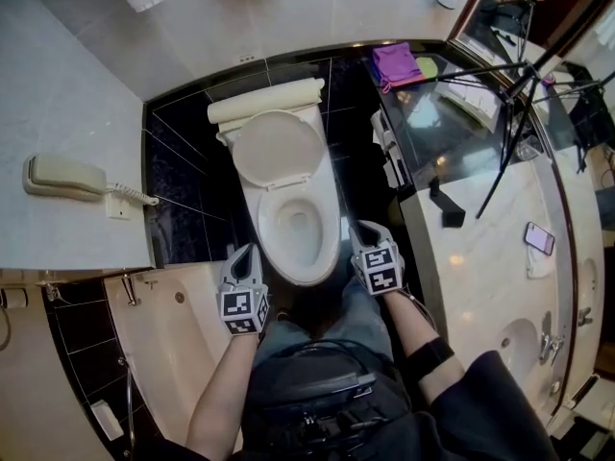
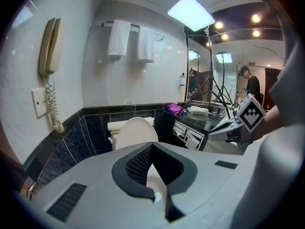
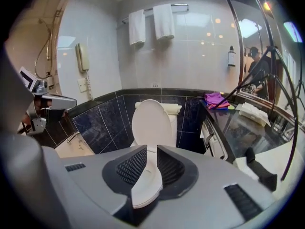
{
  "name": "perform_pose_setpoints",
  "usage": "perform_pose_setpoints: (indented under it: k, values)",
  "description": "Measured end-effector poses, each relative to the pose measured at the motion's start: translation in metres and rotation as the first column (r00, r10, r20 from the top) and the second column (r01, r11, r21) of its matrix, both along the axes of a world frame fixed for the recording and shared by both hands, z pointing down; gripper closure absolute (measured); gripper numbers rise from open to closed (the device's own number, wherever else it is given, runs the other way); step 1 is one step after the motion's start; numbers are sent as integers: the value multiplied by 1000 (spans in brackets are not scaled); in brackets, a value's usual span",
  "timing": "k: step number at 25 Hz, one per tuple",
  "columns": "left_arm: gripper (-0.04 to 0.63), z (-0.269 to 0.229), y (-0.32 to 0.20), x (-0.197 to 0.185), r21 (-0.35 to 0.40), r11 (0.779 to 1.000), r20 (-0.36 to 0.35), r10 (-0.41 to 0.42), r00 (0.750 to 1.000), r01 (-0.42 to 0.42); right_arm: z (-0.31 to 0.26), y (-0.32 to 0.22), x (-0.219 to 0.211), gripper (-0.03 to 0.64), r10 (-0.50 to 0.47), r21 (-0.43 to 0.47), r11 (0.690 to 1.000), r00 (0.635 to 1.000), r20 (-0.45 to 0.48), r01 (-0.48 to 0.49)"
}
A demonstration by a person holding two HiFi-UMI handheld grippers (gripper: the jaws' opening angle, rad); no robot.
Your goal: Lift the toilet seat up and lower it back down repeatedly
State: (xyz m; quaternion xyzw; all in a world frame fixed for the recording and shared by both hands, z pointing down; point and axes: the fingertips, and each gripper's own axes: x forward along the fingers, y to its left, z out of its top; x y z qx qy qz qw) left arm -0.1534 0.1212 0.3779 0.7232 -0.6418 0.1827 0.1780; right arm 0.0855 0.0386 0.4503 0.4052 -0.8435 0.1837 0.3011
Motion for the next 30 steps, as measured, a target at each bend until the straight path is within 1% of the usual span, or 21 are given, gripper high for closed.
perform_pose_setpoints:
  k: [1, 3, 6, 10, 13, 15, 18, 20, 26, 30]
  values:
    - [595, 7, -1, 1, -6, 1000, 3, -2, 1000, 2, 14, 1, 2, 527, 11, -26, 1000, 1000, 10, -10]
    - [595, 21, -3, 1, -12, 1000, 10, -4, 1000, 4, 43, 2, 5, 472, 37, -75, 997, 999, 26, -35]
    - [595, 47, -7, 3, -23, 1000, 27, 5, 1000, -5, 88, 9, 10, 426, 82, -160, 984, 996, 42, -75]
    - [595, 90, -7, 4, -52, 999, 43, 3, 999, 0, 154, 28, 9, 394, 113, -264, 960, 992, 50, -96]
    - [595, 123, -6, 4, -75, 997, 34, -16, 999, 19, 197, 38, 8, 371, 149, -333, 935, 987, 61, -120]
    - [595, 145, -4, 6, -87, 996, 30, -21, 999, 24, 233, 47, 13, 355, 203, -399, 903, 977, 70, -159]
    - [595, 182, -4, 13, -109, 994, 41, -5, 999, 10, 282, 54, 18, 354, 301, -498, 840, 949, 96, -216]
    - [595, 202, -6, 20, -120, 993, 46, 8, 999, -3, 313, 60, 21, 354, 345, -548, 803, 933, 105, -235]
    - [595, 244, -11, 23, -125, 992, 38, 12, 999, -8, 398, 84, 17, 356, 411, -654, 716, 905, 111, -244]
    - [595, 262, -7, 20, -128, 992, 51, 23, 998, -16, 430, 98, 6, 356, 476, -717, 660, 863, 169, -223]
